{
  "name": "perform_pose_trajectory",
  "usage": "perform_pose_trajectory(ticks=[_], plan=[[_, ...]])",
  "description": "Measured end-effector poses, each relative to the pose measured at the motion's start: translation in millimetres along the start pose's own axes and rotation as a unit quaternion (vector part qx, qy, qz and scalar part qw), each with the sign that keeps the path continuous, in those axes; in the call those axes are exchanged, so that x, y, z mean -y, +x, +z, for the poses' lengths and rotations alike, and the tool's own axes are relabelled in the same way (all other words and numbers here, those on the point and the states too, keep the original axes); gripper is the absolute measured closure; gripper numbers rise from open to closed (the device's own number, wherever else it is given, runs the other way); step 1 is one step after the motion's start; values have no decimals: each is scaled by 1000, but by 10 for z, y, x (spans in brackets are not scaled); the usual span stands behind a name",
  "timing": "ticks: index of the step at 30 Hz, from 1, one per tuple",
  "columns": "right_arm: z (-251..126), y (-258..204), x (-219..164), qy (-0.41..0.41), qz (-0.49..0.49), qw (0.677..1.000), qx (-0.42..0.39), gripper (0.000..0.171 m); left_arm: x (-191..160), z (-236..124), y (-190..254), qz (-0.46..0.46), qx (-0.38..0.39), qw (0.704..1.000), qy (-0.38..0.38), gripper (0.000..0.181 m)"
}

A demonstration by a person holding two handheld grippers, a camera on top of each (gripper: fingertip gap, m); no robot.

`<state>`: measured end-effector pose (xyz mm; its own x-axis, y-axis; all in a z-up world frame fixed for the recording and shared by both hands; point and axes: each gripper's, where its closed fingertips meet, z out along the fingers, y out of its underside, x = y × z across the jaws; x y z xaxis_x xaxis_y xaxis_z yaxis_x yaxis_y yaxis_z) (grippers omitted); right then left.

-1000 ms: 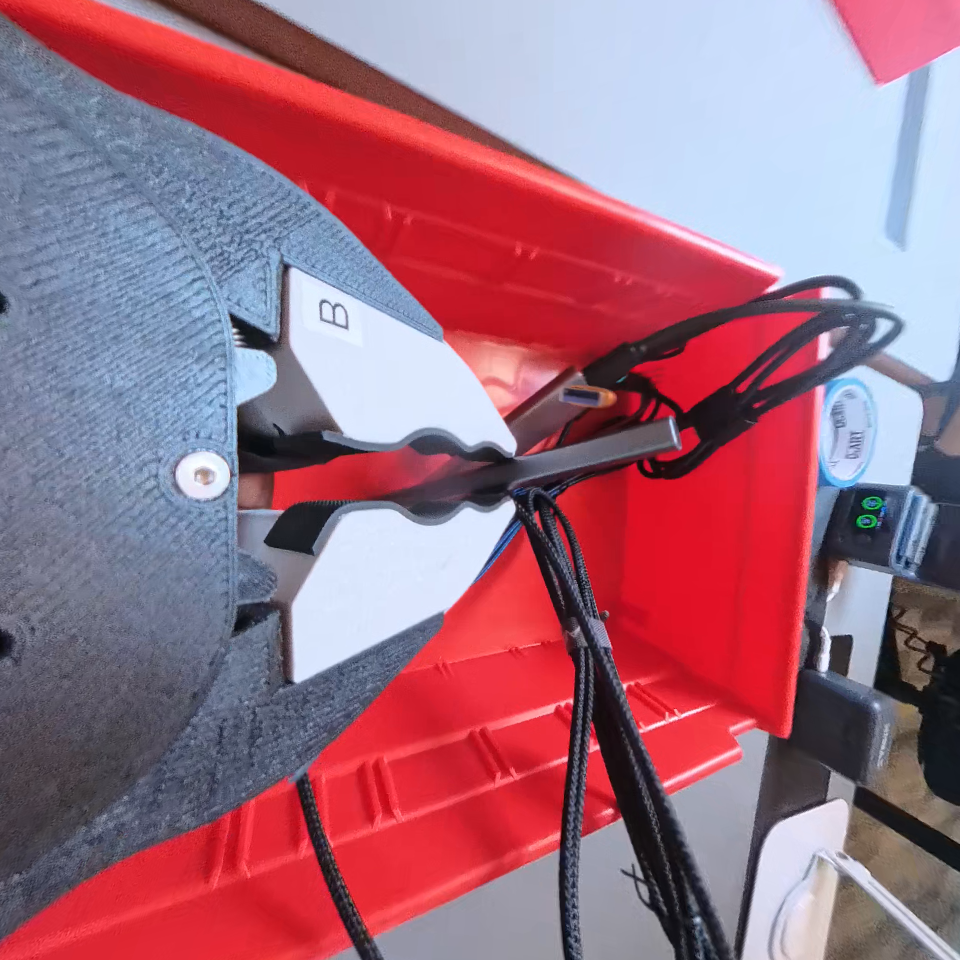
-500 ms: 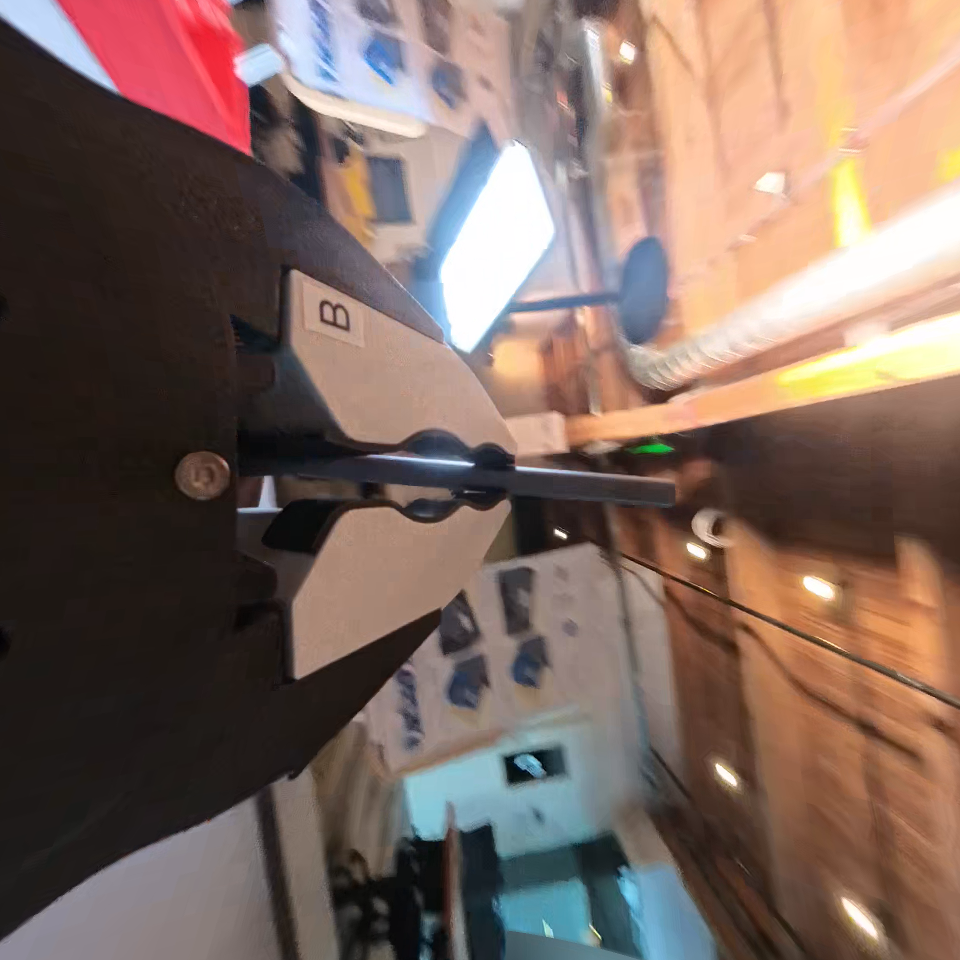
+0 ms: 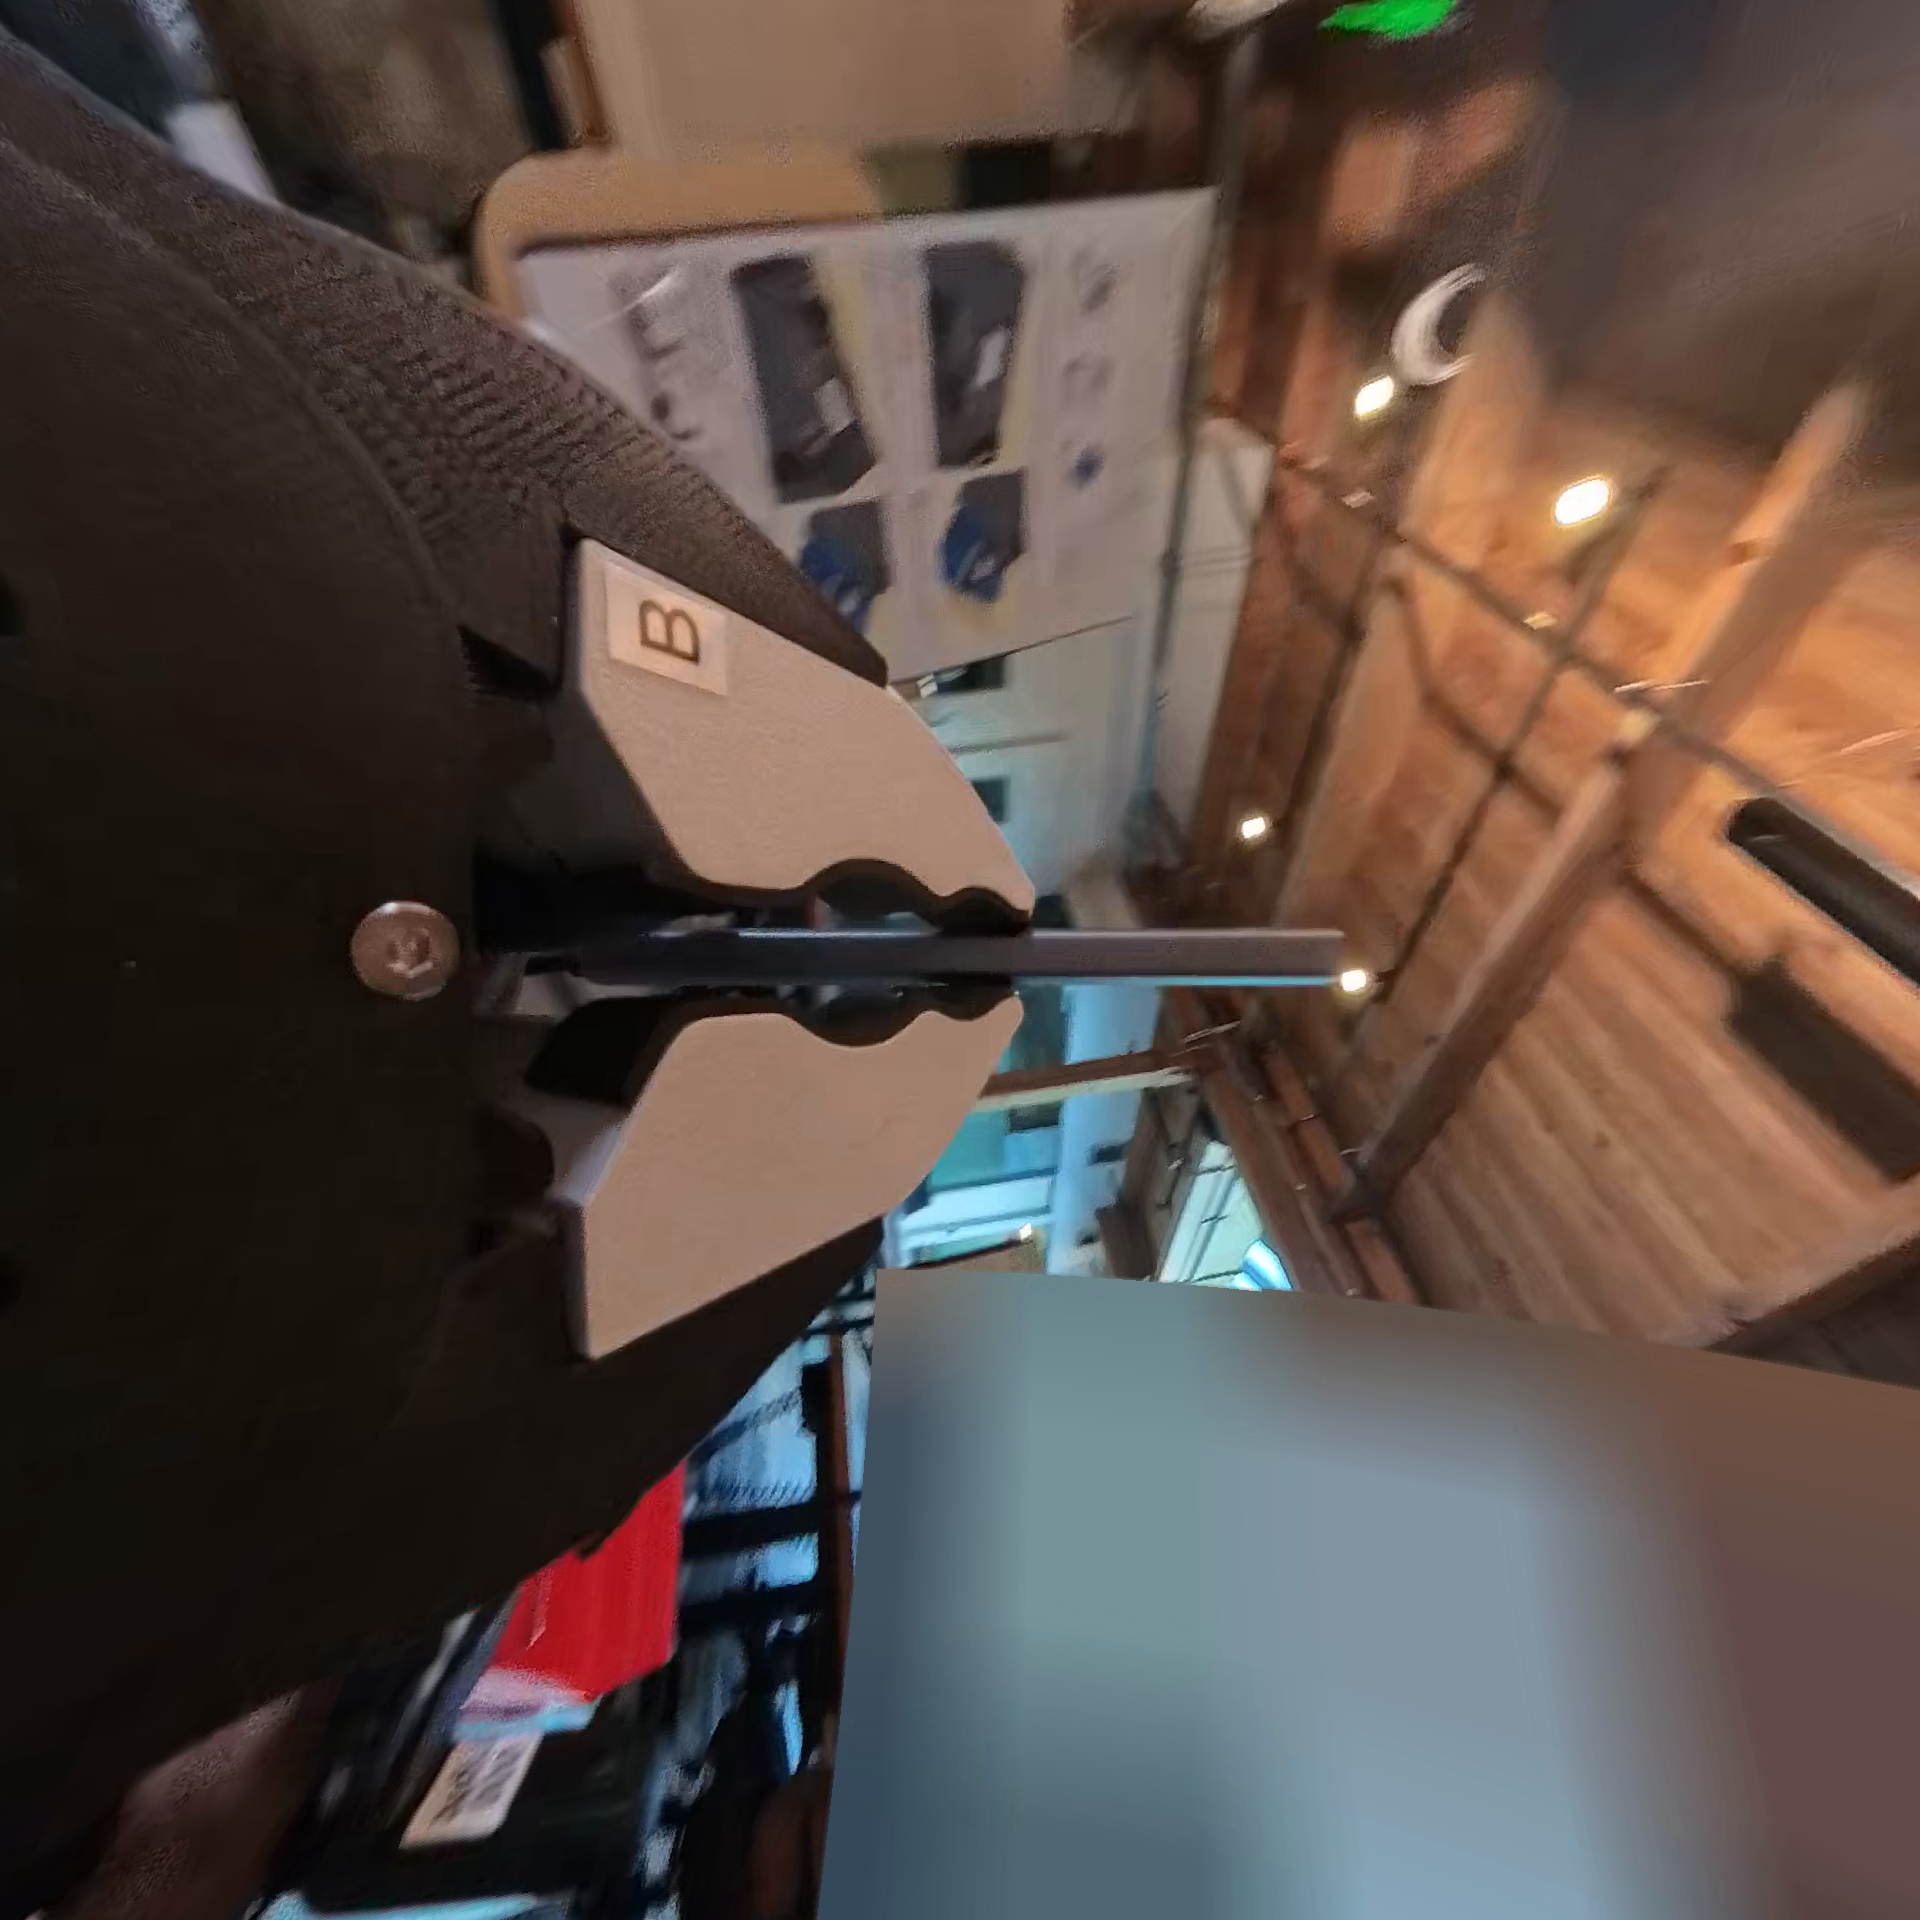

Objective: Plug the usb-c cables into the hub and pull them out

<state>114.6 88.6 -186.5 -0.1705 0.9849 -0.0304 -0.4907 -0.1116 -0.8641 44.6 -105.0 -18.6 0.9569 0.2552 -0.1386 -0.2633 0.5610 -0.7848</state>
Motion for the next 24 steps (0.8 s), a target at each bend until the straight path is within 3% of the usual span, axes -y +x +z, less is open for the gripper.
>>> perform_pose_trajectory(ticks=[1, 5, 9, 12, 15, 17, 19, 21, 24], plan=[[-10, 22, 26, 7, 1, 1000, -5, 81, -232, -8, 20, -27, -3, 999, -24, 172], [-45, 98, 103, 27, -1, 999, -25, 84, -1031, -178, 133, -158, -16, 983, -96, 171], [8, 21, 134, 23, -53, 998, -20, 95, -1544, -398, 233, -222, -26, 962, -155, 171], [186, -285, 171, 3, -121, 992, 39, 120, -1749, -532, 213, -236, -22, 953, -187, 171], [445, -623, -62, -105, -189, 965, 146, 134, -1886, -632, 272, -257, -47, 942, -211, 171], [486, -857, -347, -236, -118, 929, 258, 142, -1868, -647, 313, -284, -66, 936, -199, 171], [503, -1020, -504, -315, -14, 883, 347, 137, -1814, -652, 372, -289, -93, 934, -189, 171], [677, -1013, -587, -299, 62, 880, 363, 142, -1843, -670, 431, -285, -108, 931, -201, 171], [572, -1154, -661, -315, 196, 825, 425, 144, -1875, -686, 445, -281, -109, 930, -210, 171]])
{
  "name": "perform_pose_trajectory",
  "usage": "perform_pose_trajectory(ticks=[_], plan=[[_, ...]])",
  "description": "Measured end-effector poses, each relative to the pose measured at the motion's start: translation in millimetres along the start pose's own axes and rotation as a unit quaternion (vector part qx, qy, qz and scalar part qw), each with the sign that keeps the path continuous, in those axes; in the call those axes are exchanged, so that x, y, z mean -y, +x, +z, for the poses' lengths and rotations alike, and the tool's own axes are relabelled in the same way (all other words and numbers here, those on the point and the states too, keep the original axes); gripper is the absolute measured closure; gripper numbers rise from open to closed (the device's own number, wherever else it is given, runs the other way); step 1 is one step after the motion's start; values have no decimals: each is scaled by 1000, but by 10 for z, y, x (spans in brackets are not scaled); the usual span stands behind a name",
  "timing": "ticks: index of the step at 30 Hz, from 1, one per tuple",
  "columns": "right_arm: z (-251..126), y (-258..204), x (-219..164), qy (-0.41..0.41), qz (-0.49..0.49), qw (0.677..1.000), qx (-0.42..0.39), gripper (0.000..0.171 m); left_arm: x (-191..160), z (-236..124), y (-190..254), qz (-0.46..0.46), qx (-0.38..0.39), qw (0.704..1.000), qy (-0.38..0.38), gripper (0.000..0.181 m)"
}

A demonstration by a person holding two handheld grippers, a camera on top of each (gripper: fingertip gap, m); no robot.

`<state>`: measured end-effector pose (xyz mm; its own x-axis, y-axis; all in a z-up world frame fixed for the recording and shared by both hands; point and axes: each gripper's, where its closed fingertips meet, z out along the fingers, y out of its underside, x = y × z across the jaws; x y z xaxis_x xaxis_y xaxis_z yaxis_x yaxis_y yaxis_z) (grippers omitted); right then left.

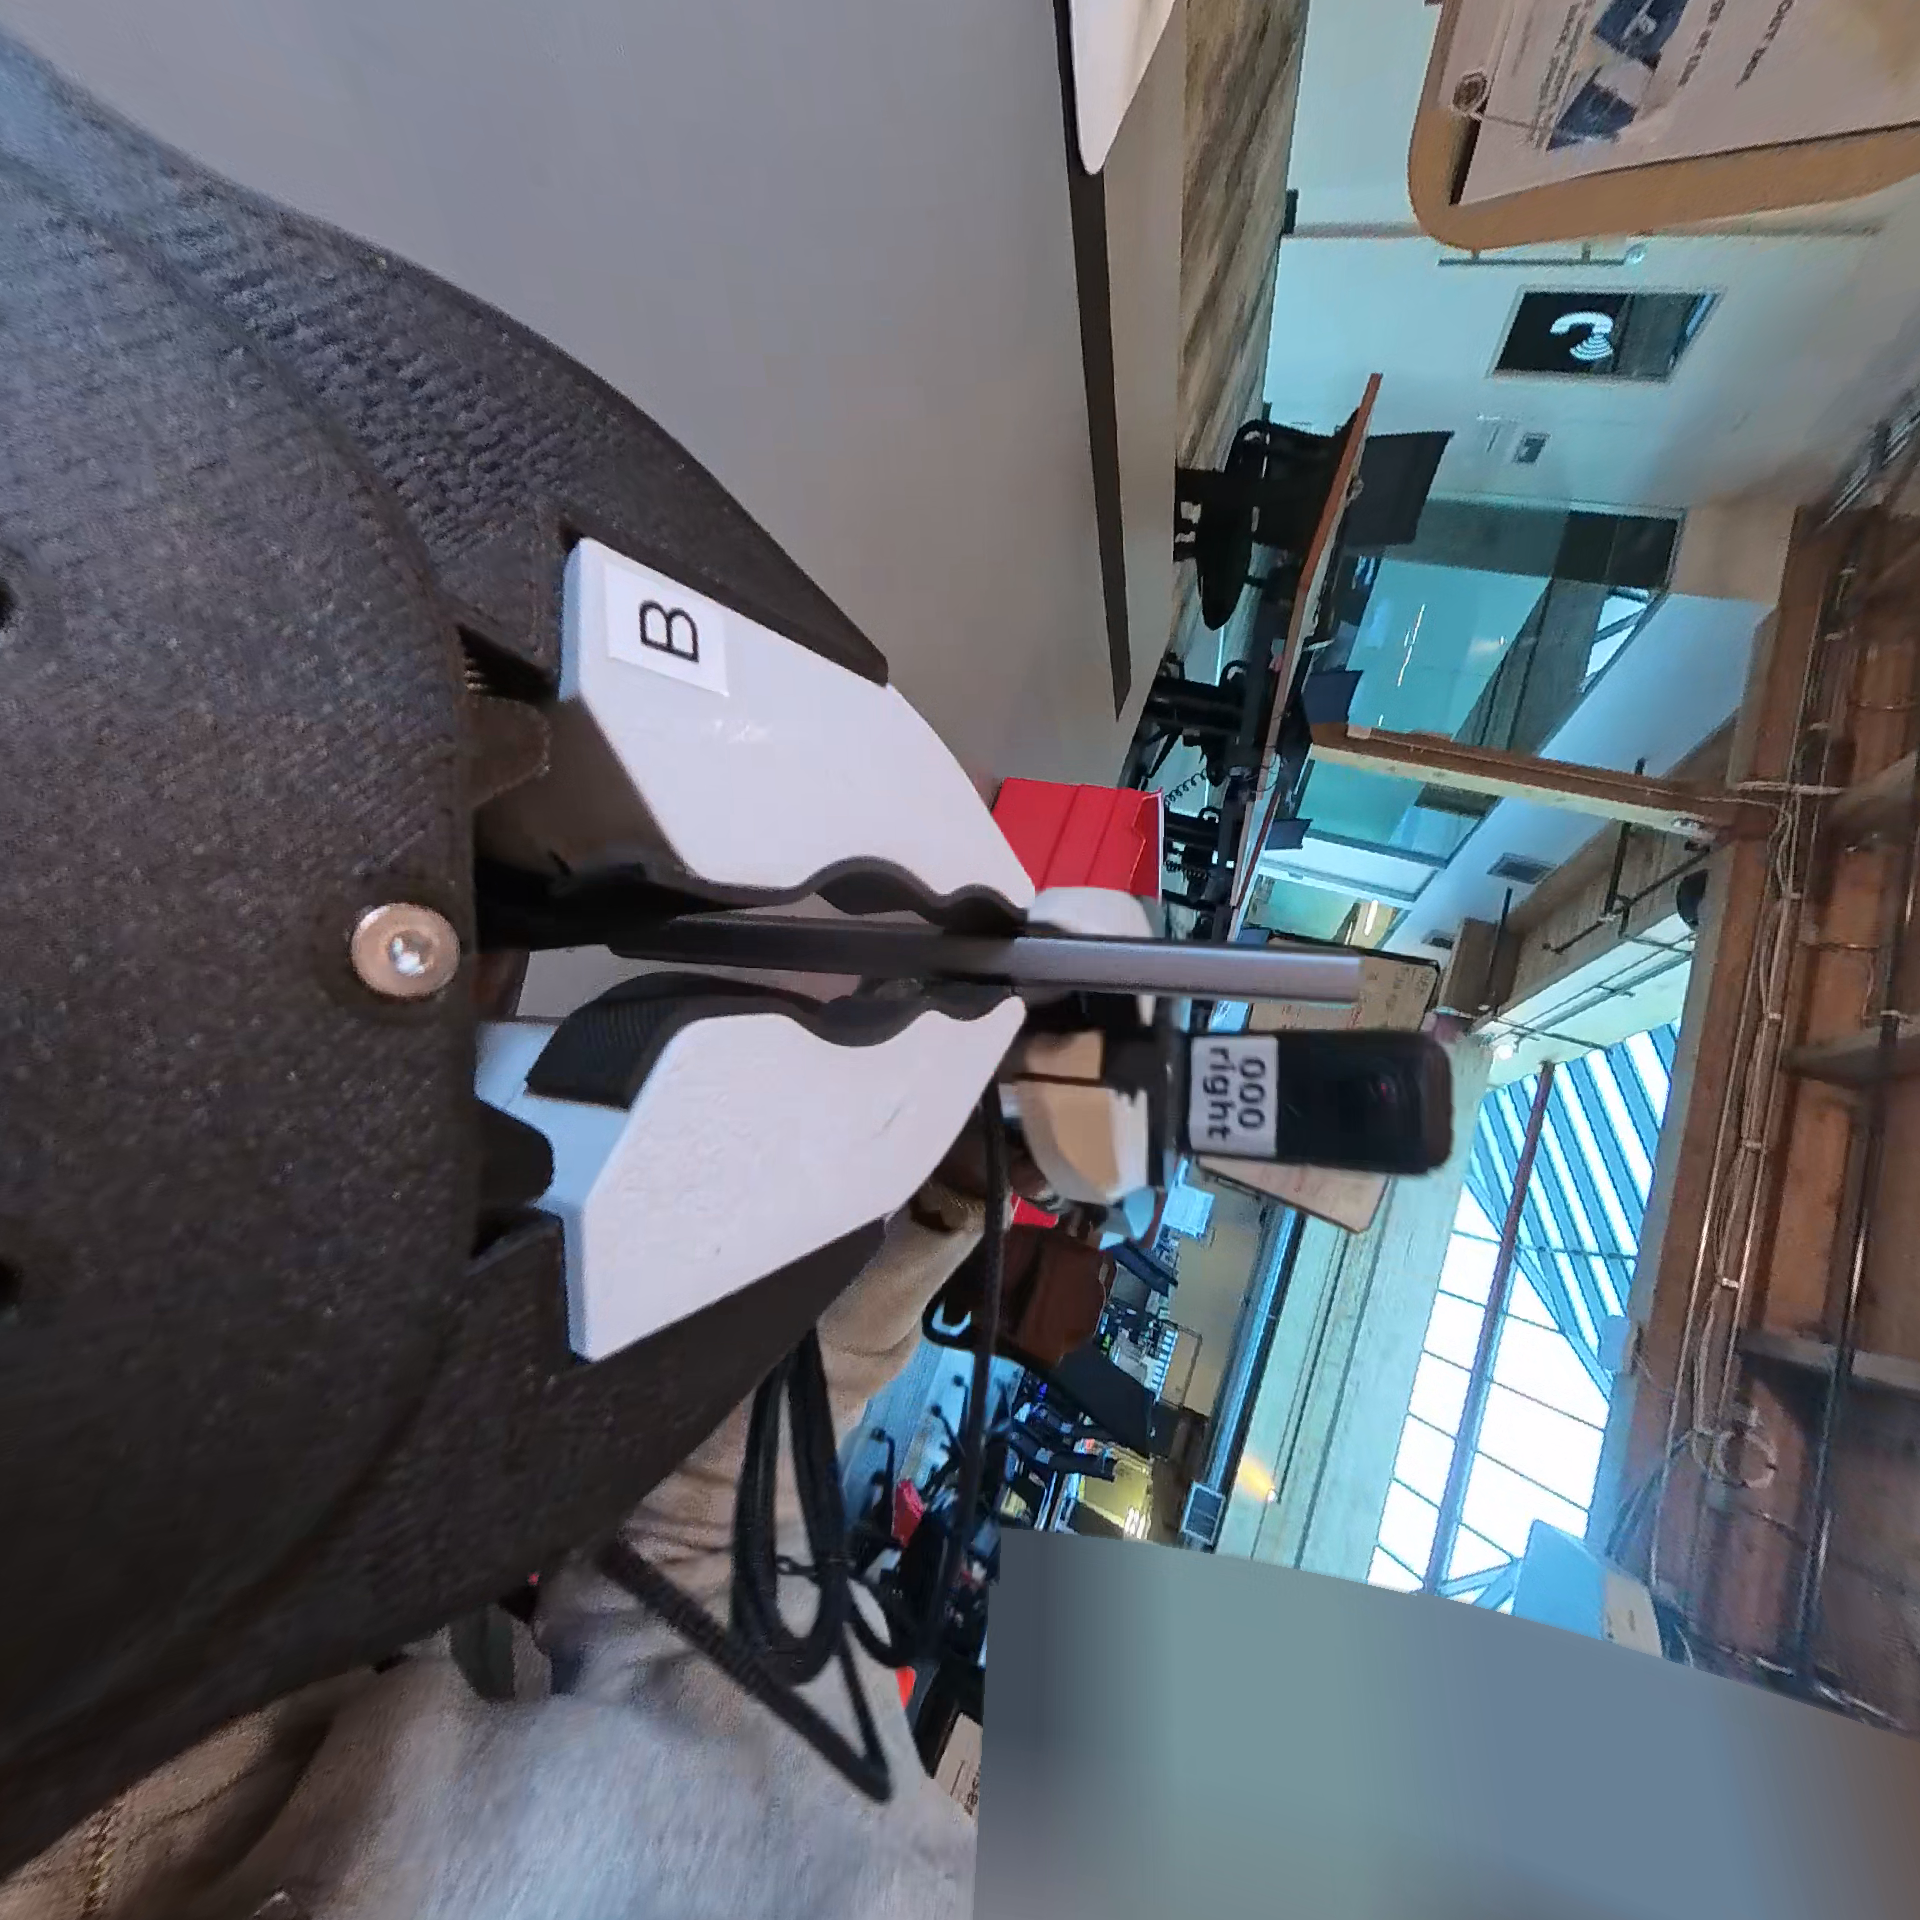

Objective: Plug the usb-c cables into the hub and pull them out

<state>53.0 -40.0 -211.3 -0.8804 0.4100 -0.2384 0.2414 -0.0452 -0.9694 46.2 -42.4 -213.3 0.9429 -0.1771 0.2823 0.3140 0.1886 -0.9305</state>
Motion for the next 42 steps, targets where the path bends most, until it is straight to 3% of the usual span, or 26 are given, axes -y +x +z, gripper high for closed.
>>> perform_pose_trajectory(ticks=[4, 13, 15, 17, 19, 25, 35, 39, 42], plan=[[-45, 22, -79, 28, -20, 999, -19, 156, -54, 17, 78, -17, -29, 999, -13, 170], [15, -85, -104, 34, 20, 999, 31, 164, -41, 8, 179, -67, -78, 995, -3, 168], [16, -72, -99, 37, 27, 998, 32, 164, -78, 27, 123, -55, -53, 997, -15, 152], [17, -47, -96, 38, 29, 998, 27, 164, -99, 32, 124, -15, -41, 999, -29, 169], [9, -31, -107, 33, 30, 999, 26, 164, -114, 38, 103, 38, -17, 998, -36, 170], [-47, -72, -164, -4, 2, 999, 38, 164, -148, 56, 158, 39, -31, 998, -48, 171], [-83, -89, -124, 15, 2, 999, 49, 164, -53, 61, 191, 46, -18, 999, -9, 172], [-56, 188, -133, 16, -100, 992, -77, 158, -97, 53, -29, 37, 39, 998, -26, 171], [-67, 281, -76, -5, -276, 939, -204, 144, -47, -11, -147, -7, 55, 998, -10, 171]])
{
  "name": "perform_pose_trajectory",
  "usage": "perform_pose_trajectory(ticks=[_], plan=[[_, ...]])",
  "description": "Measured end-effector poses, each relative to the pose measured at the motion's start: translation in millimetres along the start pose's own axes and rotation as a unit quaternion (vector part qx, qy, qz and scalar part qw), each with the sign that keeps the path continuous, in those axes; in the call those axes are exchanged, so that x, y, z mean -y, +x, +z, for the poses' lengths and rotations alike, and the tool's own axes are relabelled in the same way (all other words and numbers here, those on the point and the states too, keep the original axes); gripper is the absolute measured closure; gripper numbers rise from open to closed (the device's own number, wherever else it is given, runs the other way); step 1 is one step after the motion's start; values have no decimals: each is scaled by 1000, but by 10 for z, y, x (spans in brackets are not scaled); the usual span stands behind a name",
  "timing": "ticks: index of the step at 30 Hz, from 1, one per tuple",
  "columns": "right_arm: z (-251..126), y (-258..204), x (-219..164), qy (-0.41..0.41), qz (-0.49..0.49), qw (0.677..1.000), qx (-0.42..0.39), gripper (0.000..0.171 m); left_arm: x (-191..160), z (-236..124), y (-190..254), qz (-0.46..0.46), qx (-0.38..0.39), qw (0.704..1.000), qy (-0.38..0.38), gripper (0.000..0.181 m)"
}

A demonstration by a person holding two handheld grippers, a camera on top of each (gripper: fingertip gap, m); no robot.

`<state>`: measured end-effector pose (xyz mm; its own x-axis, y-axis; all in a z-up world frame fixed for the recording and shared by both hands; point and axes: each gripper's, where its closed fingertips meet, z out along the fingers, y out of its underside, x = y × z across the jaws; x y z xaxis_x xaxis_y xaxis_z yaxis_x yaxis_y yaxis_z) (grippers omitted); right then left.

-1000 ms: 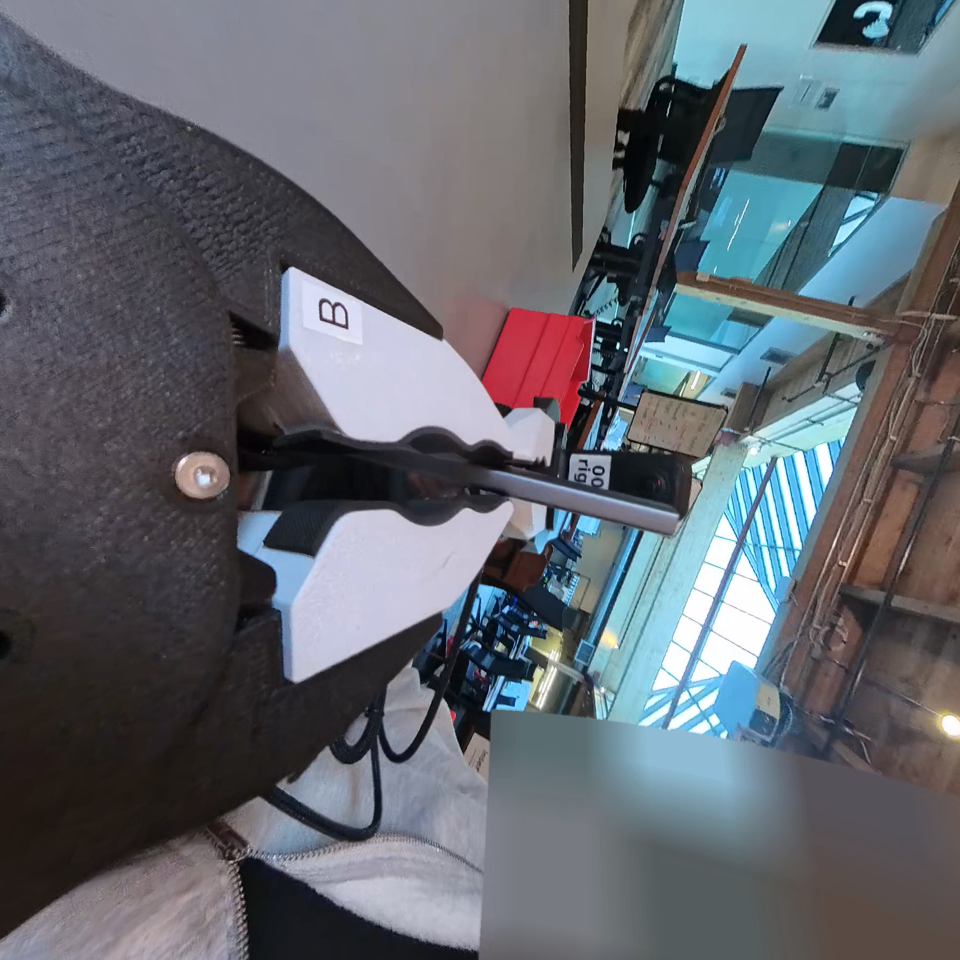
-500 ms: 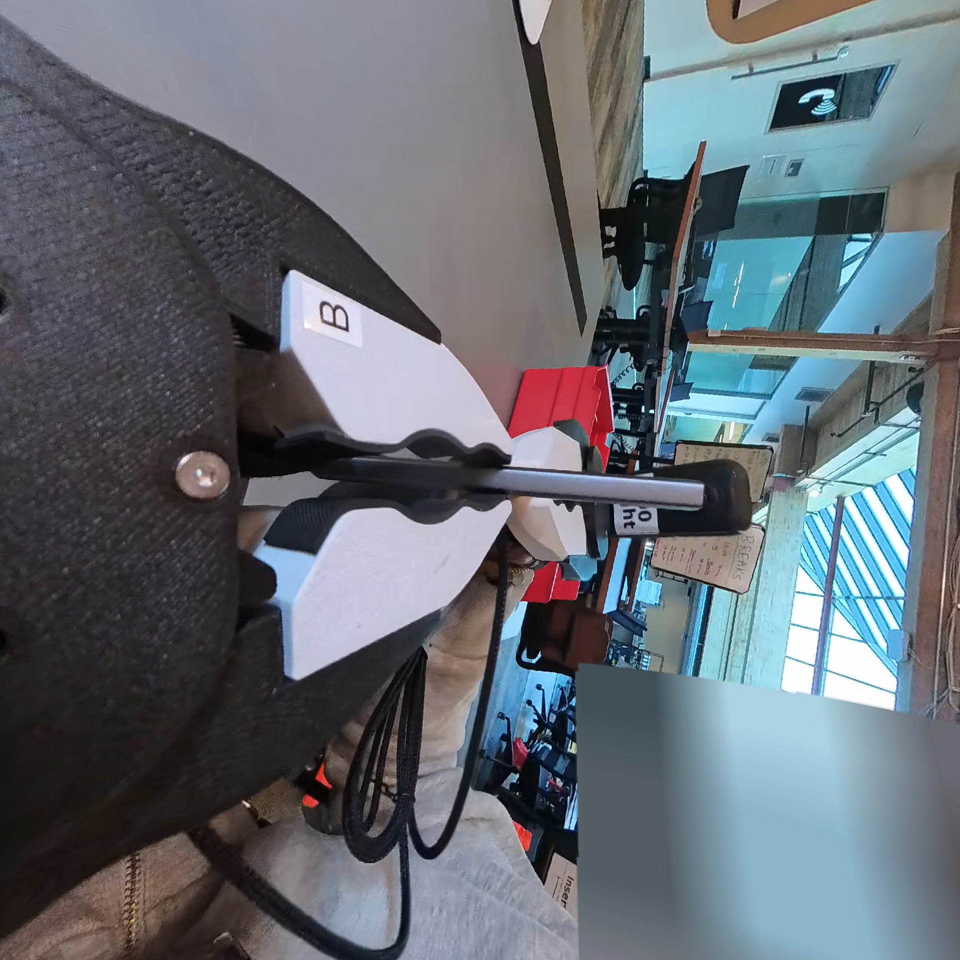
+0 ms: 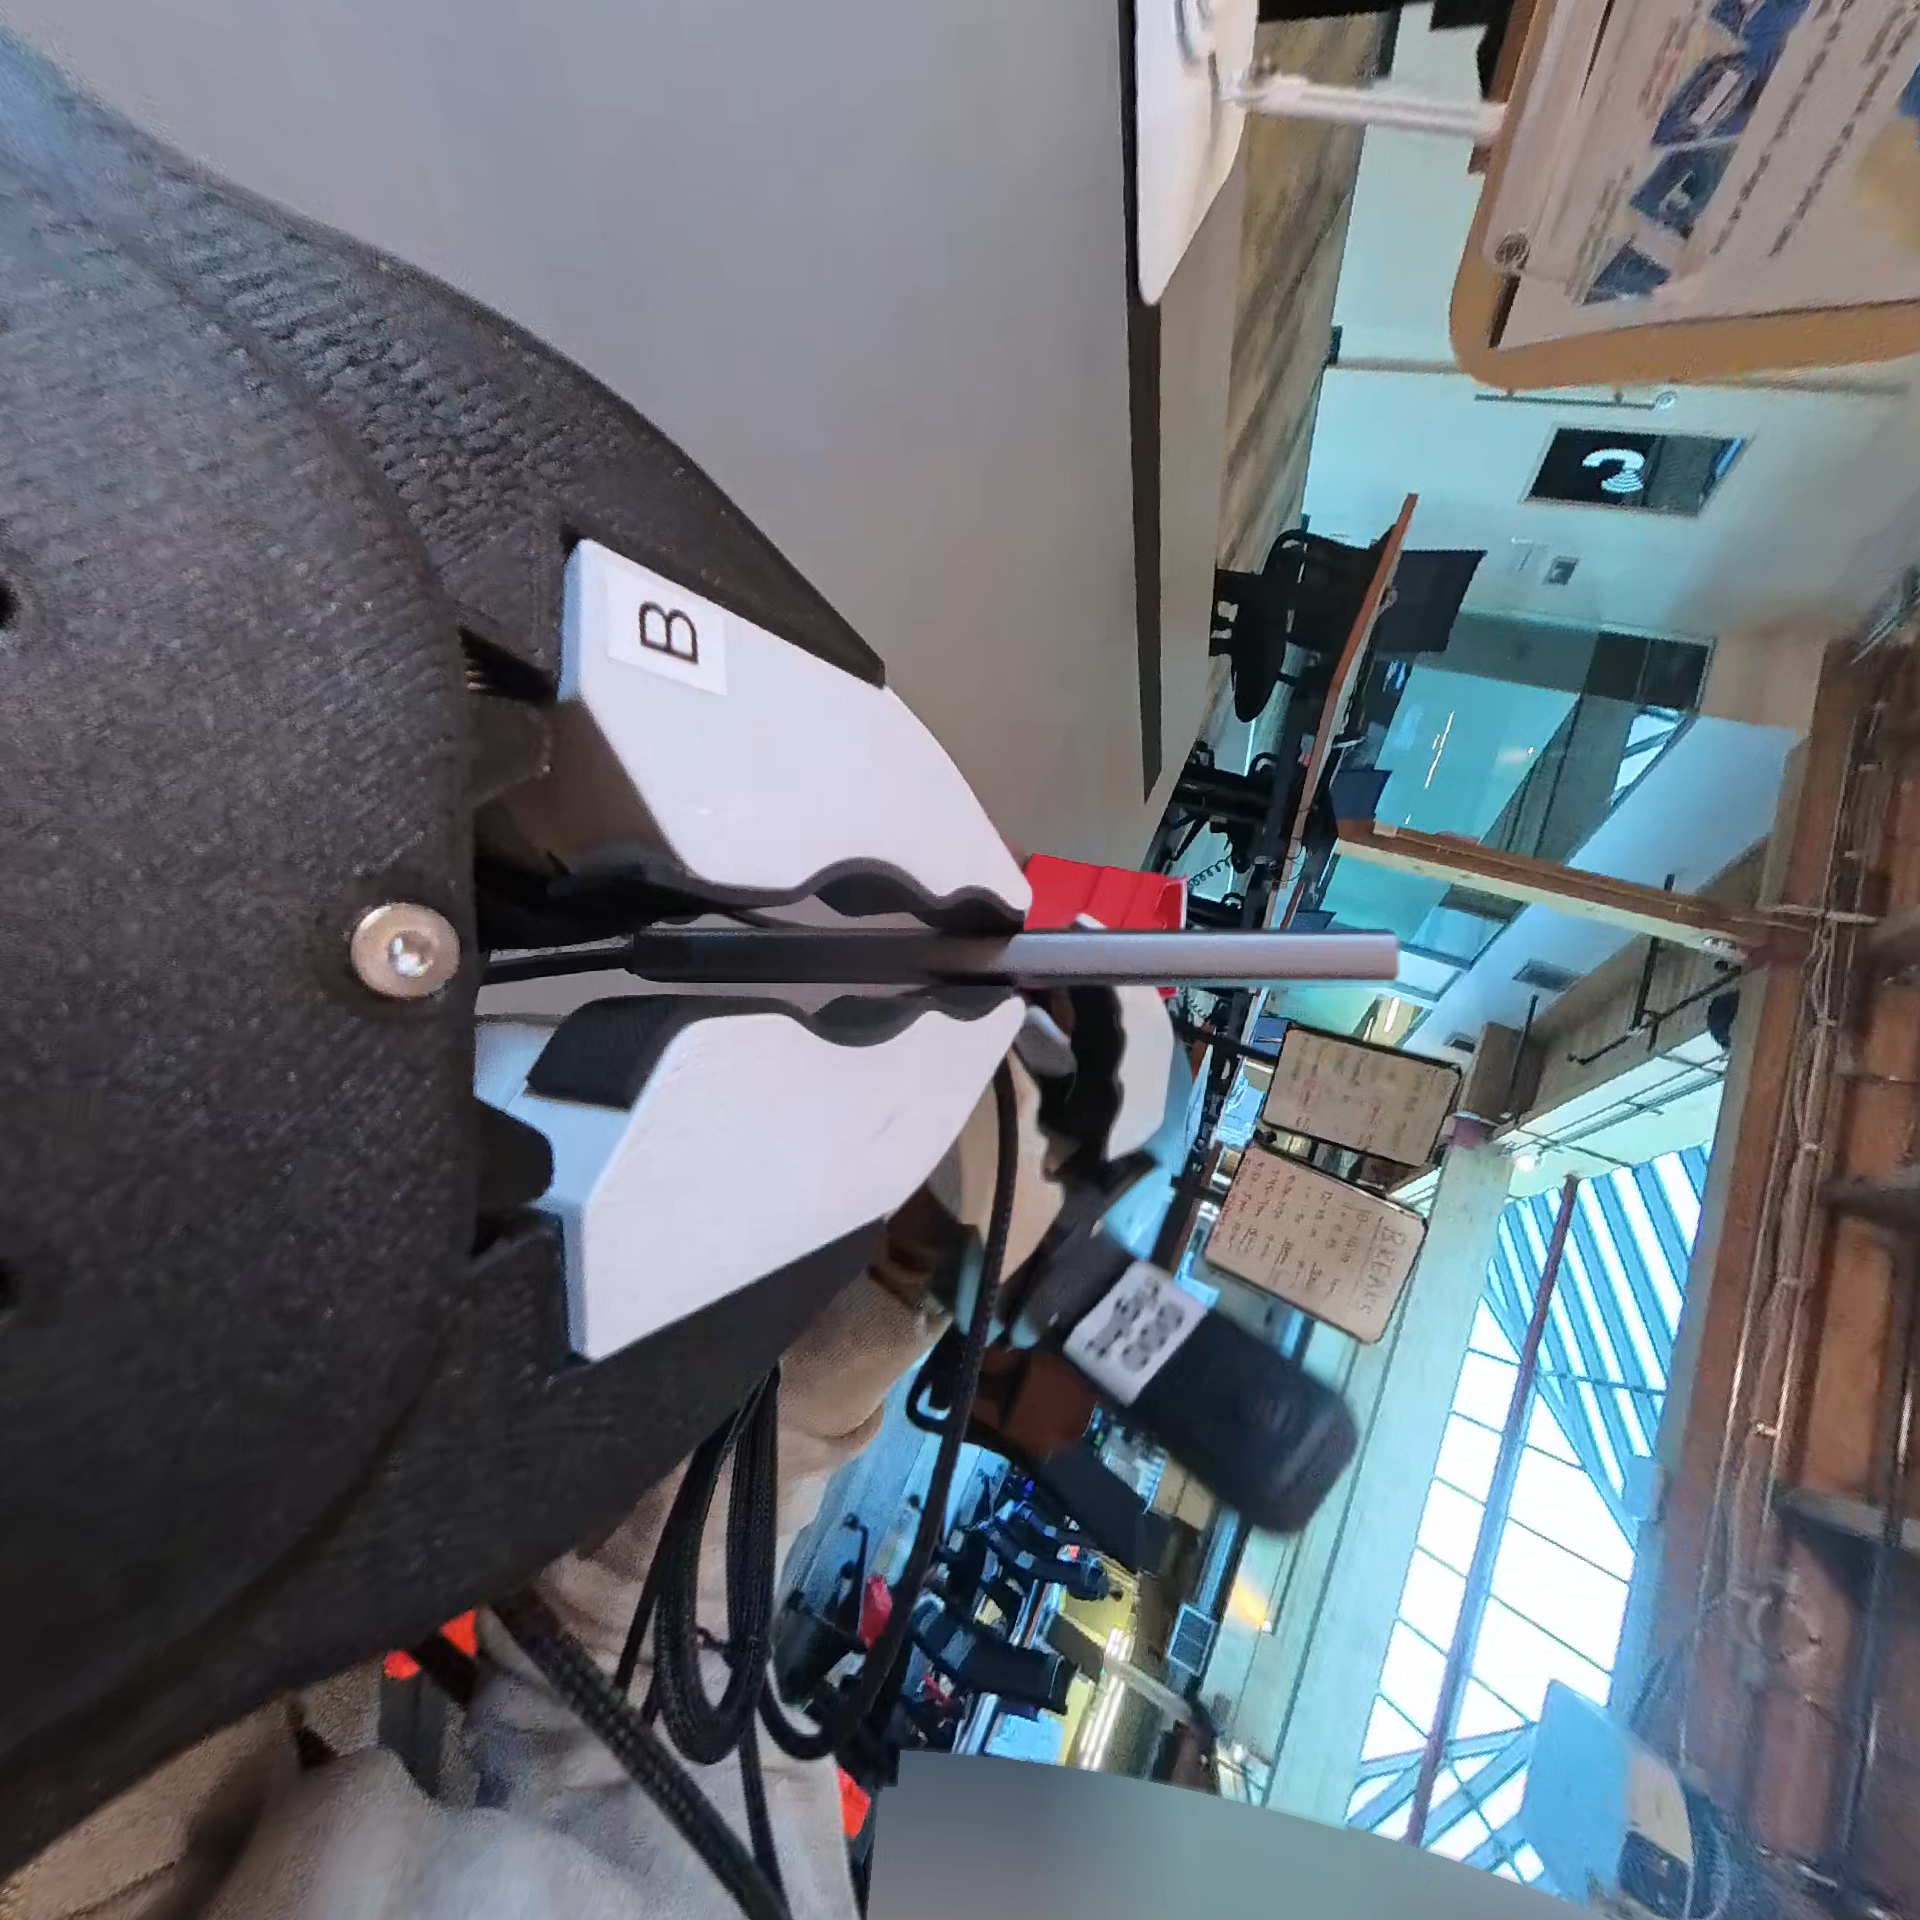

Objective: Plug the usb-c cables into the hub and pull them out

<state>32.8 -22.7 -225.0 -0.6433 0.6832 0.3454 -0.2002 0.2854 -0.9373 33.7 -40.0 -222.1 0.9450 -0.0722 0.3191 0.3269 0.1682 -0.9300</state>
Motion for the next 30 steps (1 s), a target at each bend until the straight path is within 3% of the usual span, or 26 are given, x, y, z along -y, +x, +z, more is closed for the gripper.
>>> perform_pose_trajectory(ticks=[4, 6, 9, 17, 20, 22, 30], plan=[[51, -1, 6, -42, -187, 978, -86, 147, -13, -4, -50, -5, 14, 1000, -3, 171], [85, 6, -23, -65, -246, 960, -114, 158, -52, 7, -55, -22, 6, 1000, -16, 171], [97, 22, -36, -85, -312, 935, -143, 158, -68, 7, -90, -31, 14, 999, -21, 171], [115, 52, -163, -134, -328, 923, -149, 158, -148, 22, -171, -36, 39, 997, -48, 170], [120, 41, -318, -179, -331, 918, -128, 140, -102, -3, -198, -35, 50, 998, -31, 171], [131, 27, -192, -148, -354, 911, -148, 145, -124, 4, -203, -41, 48, 997, -39, 171], [158, 104, -286, -190, -400, 878, -179, 150, -174, 35, -164, -30, 38, 997, -57, 170]])
